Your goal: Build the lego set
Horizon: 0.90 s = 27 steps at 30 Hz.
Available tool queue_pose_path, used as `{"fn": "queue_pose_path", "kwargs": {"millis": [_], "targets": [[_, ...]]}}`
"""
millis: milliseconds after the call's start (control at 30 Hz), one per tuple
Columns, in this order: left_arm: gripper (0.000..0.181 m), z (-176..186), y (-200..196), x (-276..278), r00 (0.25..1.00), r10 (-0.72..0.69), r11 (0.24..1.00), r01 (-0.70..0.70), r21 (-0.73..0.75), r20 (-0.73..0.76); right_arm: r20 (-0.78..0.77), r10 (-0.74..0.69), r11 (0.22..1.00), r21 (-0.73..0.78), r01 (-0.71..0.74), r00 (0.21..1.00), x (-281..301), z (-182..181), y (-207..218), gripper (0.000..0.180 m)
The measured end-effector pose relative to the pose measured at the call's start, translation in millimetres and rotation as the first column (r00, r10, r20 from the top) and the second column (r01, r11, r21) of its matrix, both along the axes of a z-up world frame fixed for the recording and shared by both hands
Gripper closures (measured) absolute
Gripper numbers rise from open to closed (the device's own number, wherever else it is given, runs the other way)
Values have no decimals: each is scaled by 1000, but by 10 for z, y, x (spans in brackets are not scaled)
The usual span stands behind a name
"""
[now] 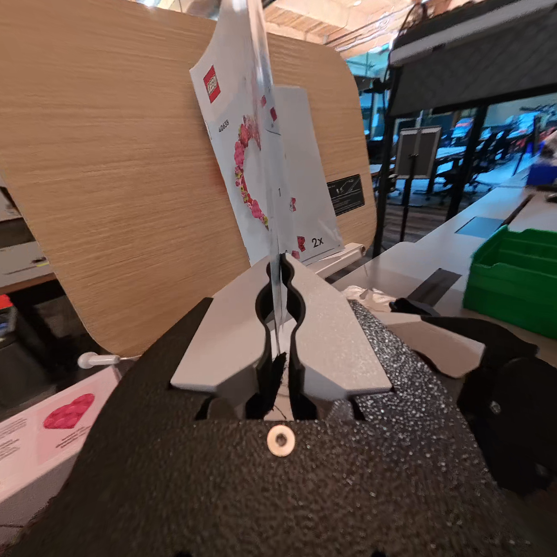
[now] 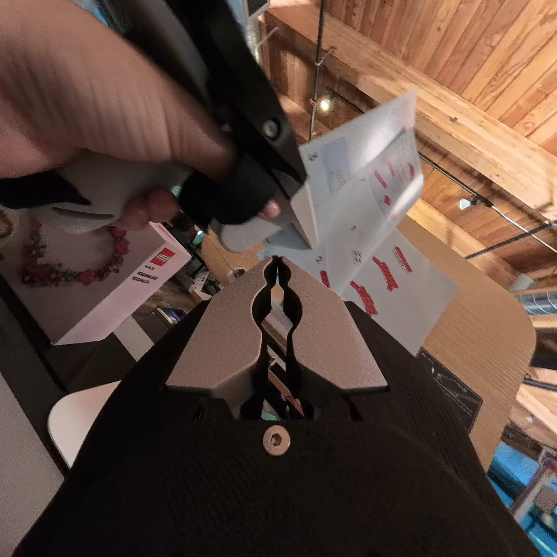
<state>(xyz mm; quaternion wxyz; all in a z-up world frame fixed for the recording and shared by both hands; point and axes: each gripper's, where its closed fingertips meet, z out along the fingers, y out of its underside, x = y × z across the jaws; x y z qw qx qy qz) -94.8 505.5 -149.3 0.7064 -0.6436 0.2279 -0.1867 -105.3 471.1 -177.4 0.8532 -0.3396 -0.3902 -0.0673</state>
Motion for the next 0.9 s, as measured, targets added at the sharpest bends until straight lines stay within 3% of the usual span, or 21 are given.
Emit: {"fn": "queue_pose_path", "kwargs": {"millis": [100,233,500,900], "targets": [[181,-5,-22,-41,996,-57,998,59,-26,68,-70,20,1000,-20,-21,997,143,46,36,179],[181,25,-69,-57,976,-139,988,147,-37,168,-97,175,983,-30,-179,980,171,43,-49,157],[177,86,-306,78,876,-387,913,407,-10,287,-93,301,942,-126,-311,949,25,21,-89,127],[165,41,-457,277,834,-503,858,513,14,226,-215,398,871,-218,-441,892,144,119,-38,120]]}}
